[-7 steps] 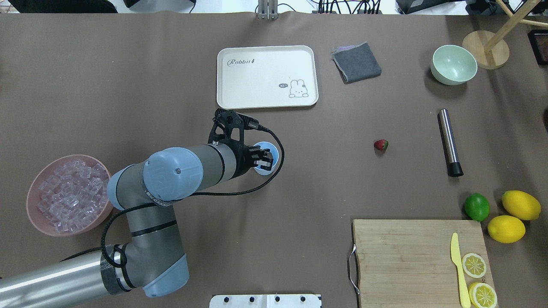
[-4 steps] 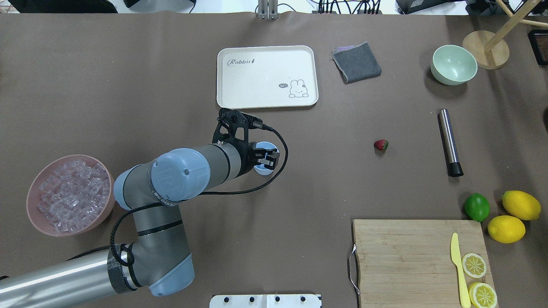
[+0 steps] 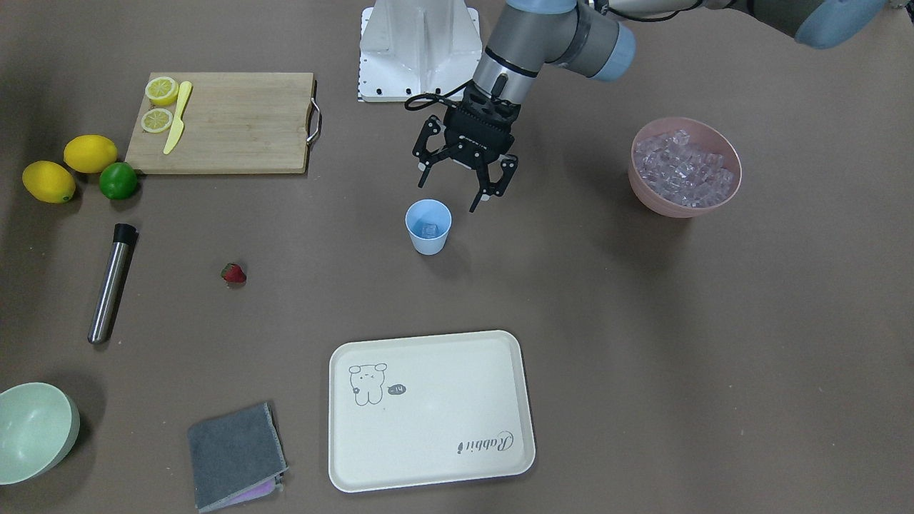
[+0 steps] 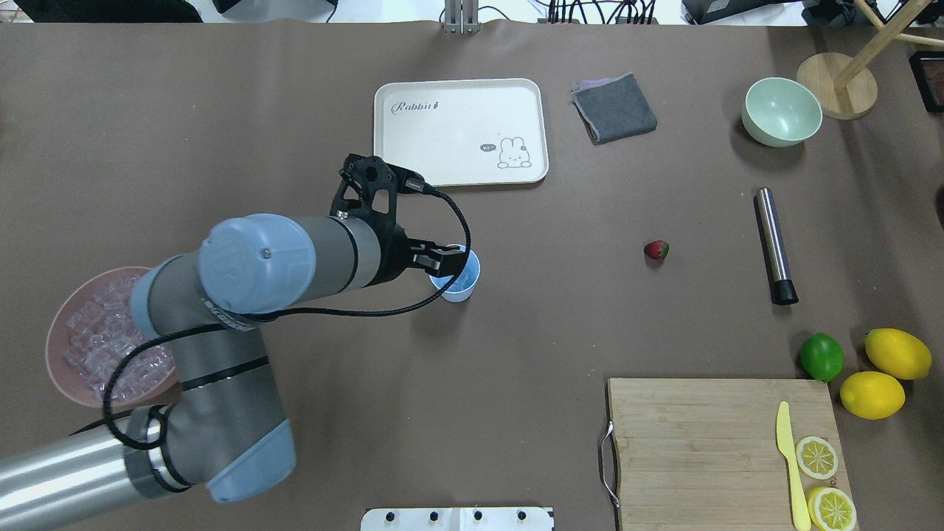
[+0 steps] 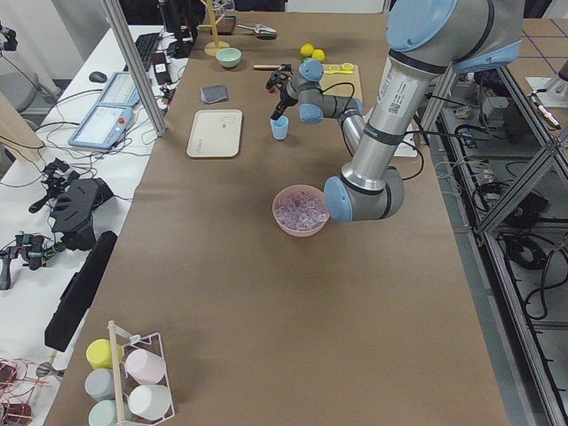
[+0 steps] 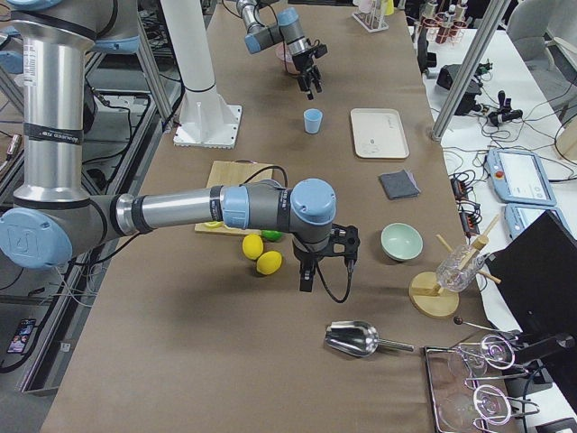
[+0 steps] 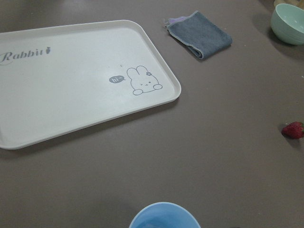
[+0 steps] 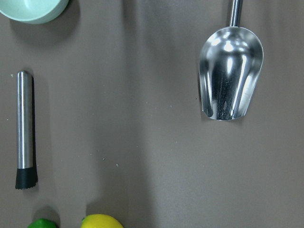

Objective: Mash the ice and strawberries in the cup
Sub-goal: 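Move the left gripper back over the ice bowl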

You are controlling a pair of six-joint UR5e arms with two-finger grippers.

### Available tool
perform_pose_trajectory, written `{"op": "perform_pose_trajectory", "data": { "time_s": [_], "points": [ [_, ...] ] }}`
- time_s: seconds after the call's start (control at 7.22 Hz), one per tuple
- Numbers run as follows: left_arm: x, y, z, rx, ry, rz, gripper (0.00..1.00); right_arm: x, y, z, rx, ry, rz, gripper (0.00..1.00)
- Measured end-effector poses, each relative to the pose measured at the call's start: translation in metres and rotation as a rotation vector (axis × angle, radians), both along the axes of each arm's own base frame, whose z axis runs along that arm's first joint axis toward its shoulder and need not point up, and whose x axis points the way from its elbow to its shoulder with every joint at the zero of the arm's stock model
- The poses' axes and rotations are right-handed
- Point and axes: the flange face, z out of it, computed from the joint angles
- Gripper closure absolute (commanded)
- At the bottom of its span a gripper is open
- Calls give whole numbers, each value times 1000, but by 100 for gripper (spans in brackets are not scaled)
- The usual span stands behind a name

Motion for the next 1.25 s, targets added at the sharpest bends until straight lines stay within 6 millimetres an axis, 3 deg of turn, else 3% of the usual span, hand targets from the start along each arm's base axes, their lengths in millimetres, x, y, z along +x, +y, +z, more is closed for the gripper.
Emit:
{"op": "perform_pose_trajectory", "data": {
  "time_s": [0.28, 0.69, 0.97, 1.25],
  "points": [
    [-73, 15, 14, -28, -142, 26, 9, -1, 0, 0, 0, -1, -2, 0],
    [-185, 19, 98, -219, -263, 42, 9, -2, 0, -1, 1, -1, -4, 0],
    [-215, 25, 150, -356, -315, 8, 6, -2, -1, -1, 2, -1, -4, 0],
    [-215, 36, 185, -372, -384, 45, 6, -3, -2, -3, 5, -1, -5, 0]
  ]
}}
